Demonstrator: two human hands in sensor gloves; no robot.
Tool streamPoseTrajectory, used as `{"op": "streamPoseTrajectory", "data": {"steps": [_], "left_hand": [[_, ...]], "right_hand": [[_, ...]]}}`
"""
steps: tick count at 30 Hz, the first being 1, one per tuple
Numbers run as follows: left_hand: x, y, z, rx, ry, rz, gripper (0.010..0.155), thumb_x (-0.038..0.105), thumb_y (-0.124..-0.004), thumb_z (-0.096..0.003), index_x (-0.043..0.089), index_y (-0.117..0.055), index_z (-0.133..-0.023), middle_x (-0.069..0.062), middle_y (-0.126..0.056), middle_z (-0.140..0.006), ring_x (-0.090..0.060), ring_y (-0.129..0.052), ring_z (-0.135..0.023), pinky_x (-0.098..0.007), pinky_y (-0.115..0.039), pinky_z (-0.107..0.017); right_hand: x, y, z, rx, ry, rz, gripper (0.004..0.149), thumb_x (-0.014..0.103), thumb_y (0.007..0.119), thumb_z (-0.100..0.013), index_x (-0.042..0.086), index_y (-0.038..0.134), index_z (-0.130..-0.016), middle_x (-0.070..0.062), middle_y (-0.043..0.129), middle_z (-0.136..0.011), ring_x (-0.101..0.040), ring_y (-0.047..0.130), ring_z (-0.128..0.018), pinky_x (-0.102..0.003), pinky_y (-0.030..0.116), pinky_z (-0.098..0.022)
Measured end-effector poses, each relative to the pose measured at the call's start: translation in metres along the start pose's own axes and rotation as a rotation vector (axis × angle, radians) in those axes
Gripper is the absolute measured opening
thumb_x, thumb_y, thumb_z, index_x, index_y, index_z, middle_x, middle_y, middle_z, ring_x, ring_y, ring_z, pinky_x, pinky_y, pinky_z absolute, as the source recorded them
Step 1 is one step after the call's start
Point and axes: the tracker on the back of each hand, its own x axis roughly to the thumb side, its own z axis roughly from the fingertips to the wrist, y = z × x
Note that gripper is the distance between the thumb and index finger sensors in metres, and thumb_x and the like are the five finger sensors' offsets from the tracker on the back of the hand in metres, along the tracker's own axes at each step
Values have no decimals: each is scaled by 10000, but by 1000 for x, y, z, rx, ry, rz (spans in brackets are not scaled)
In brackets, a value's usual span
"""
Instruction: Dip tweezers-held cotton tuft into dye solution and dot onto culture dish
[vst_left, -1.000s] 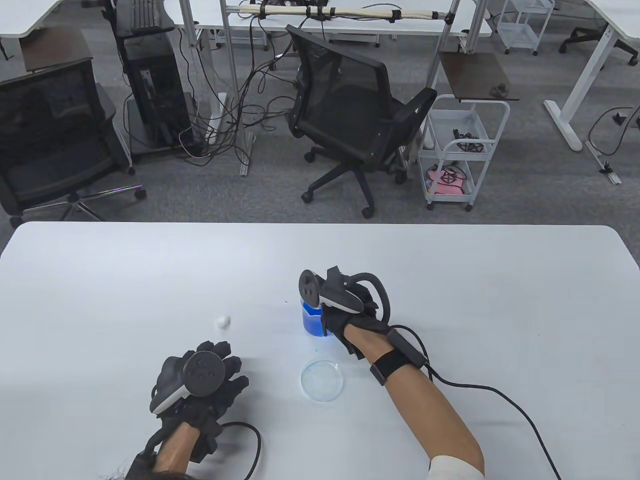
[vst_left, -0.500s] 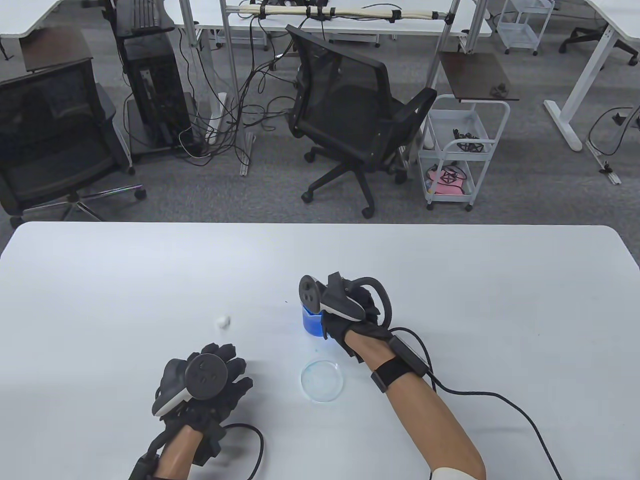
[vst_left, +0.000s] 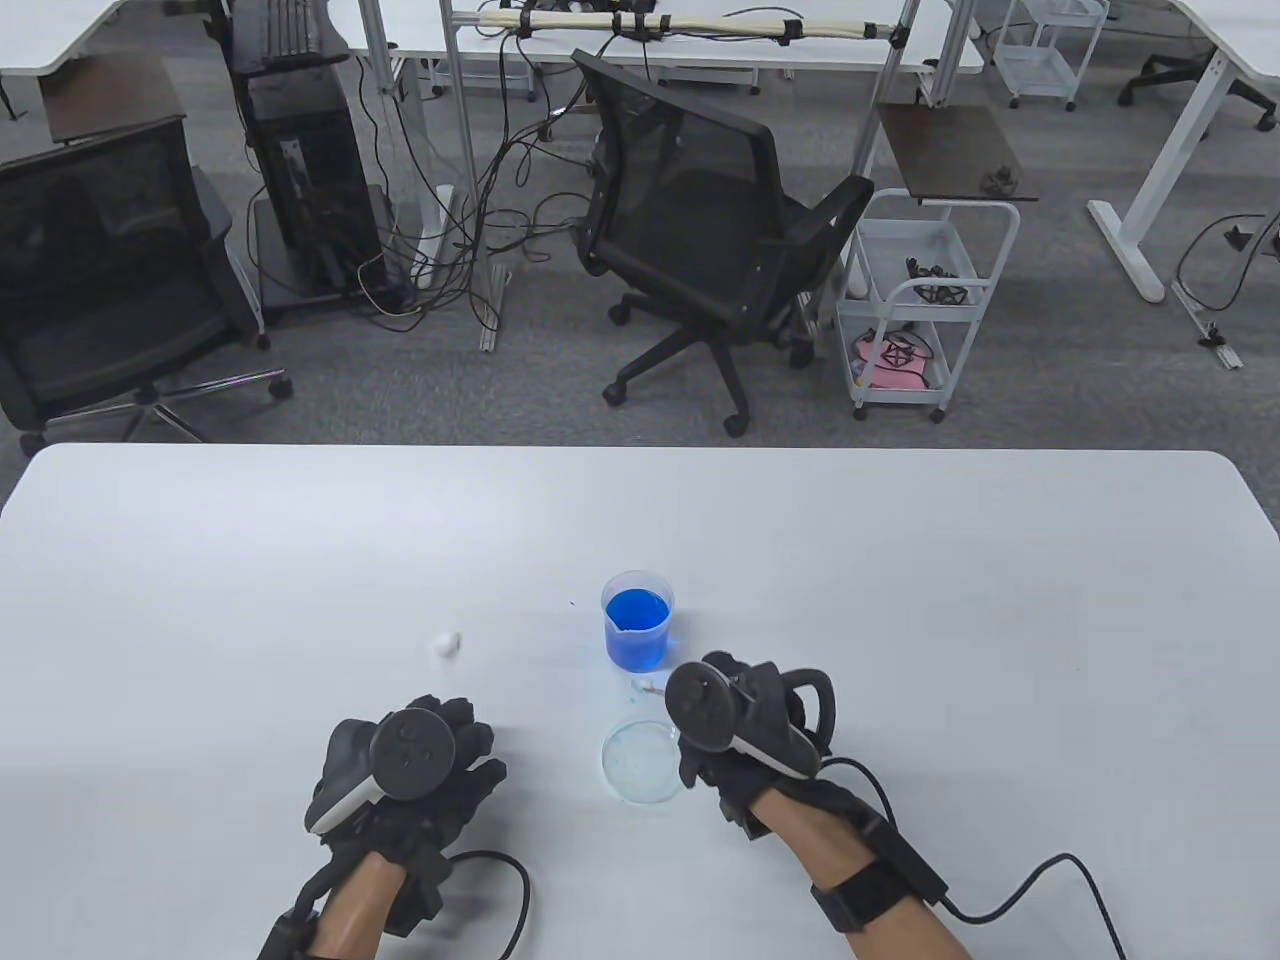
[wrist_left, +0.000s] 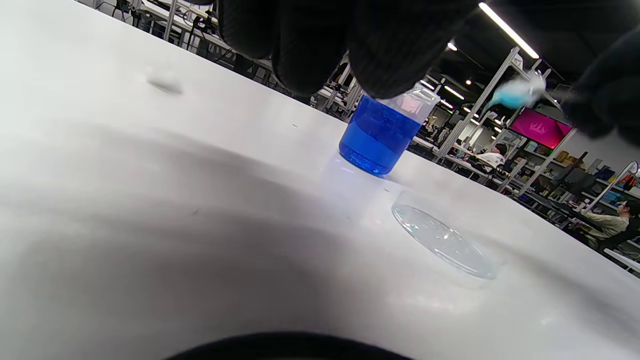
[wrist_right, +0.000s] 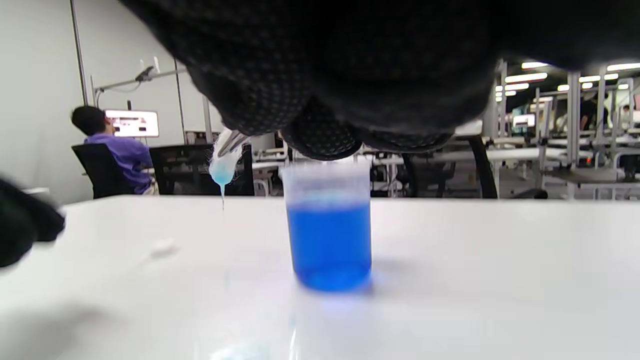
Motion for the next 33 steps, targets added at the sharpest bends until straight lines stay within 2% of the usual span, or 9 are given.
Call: {"op": "streamPoseTrajectory", "data": {"steps": [2, 4, 6, 10, 14, 18, 23, 25, 33], "left_hand": [[0, -3, -3, -10, 2, -2, 526, 357, -792, -598, 50, -722, -1019, -291, -565, -1165, -580, -382, -1033, -756, -303, -674], [2, -6, -6, -19, 2, -3, 531, 357, -788, -601, 50, -709, -1027, -293, -555, -1168, -581, -374, -1033, -756, -299, -674], [7, -10, -12, -26, -16, -2, 542, 359, -784, -603, 57, -688, -1042, -294, -529, -1176, -582, -354, -1035, -758, -289, -671], [27, -20, -31, -43, -62, 0, 599, 355, -768, -610, 80, -570, -1104, -290, -386, -1208, -575, -247, -1037, -762, -239, -659], [45, -40, -58, -156, -92, 19, 652, 375, -745, -619, 162, -439, -1154, -267, -220, -1225, -554, -155, -1038, -762, -188, -652], [54, -62, -76, -240, -77, 65, 668, 395, -737, -623, 206, -402, -1168, -250, -159, -1234, -556, -103, -1038, -766, -149, -647], [53, -74, -81, -278, -67, 26, 677, 417, -732, -622, 204, -395, -1170, -248, -164, -1236, -551, -97, -1040, -770, -143, -643], [52, -74, -80, -264, -59, 46, 664, 414, -734, -624, 213, -412, -1167, -249, -186, -1237, -554, -107, -1041, -770, -144, -645], [54, -74, -79, -281, -43, 48, 643, 393, -729, -629, 204, -427, -1164, -255, -234, -1239, -561, -130, -1043, -774, -156, -645]], "right_hand": [[-4, 31, 11, 52, 5, 21, 407, 275, 908, -259, -4, 1059, -514, -252, 1019, -527, -161, 987, -187, -315, 899, -71], [-5, 50, 15, 90, 9, 30, 406, 274, 908, -259, -4, 1060, -512, -253, 1020, -524, -162, 987, -186, -316, 898, -70], [-5, 59, 16, 118, -1, 59, 407, 277, 907, -260, -3, 1059, -514, -250, 1018, -528, -160, 987, -188, -315, 899, -72], [-3, 62, 16, 112, -6, 86, 408, 276, 908, -260, -3, 1058, -516, -251, 1019, -526, -160, 986, -187, -314, 898, -71], [-2, 69, 16, 133, -10, 98, 408, 278, 907, -261, -2, 1057, -516, -249, 1018, -528, -159, 986, -188, -313, 898, -71], [-1, 70, 15, 120, -7, 106, 409, 280, 905, -261, -1, 1057, -516, -247, 1019, -527, -157, 986, -188, -311, 898, -71], [0, 52, 9, 13, 6, 62, 408, 279, 906, -259, -3, 1058, -511, -250, 1021, -519, -158, 985, -182, -312, 897, -66], [1, 51, 7, 18, 8, 61, 409, 281, 905, -261, -3, 1056, -514, -247, 1019, -524, -157, 985, -185, -310, 897, -69], [11, 75, 7, 79, -33, 140, 407, 279, 909, -260, -3, 1058, -512, -249, 1021, -520, -157, 985, -183, -311, 897, -67]]}}
